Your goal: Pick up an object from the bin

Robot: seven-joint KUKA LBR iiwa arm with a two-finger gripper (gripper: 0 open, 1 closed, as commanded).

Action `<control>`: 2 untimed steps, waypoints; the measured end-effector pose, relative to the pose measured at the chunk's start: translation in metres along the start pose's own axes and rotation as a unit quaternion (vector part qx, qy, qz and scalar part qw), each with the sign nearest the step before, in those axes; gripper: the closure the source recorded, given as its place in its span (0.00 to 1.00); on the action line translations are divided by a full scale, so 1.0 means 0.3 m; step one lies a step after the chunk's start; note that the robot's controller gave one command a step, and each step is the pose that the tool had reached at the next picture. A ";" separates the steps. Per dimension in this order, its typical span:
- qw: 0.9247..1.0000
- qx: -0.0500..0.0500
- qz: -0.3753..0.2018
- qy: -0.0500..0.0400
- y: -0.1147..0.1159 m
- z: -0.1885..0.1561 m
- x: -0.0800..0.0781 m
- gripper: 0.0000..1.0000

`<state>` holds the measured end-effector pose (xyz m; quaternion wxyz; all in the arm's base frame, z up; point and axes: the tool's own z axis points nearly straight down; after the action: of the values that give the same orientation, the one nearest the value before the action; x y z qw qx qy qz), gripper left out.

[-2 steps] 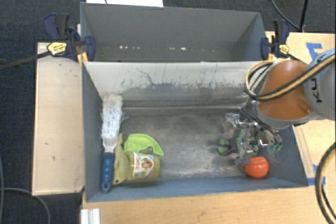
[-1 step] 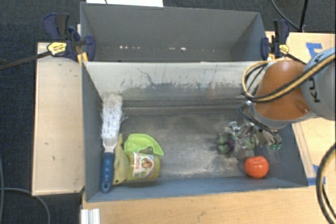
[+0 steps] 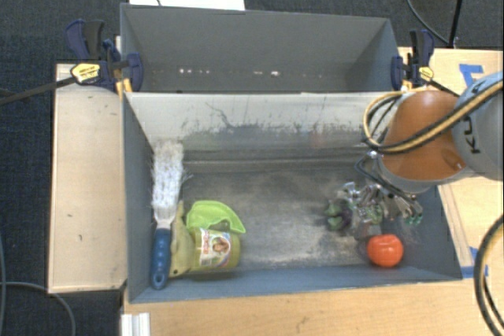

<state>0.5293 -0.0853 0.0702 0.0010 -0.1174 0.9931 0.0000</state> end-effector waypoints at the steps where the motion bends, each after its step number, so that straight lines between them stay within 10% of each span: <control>1: 1.000 0.000 0.000 0.000 0.001 -0.009 0.002 1.00; 2: 1.000 -0.001 0.000 0.003 0.003 -0.042 0.006 1.00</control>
Offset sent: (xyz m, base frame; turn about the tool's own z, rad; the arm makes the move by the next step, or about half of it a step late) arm -0.0002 0.0001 0.1079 0.0000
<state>0.5273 -0.0849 0.0828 -0.0024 -0.1177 0.9930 0.0010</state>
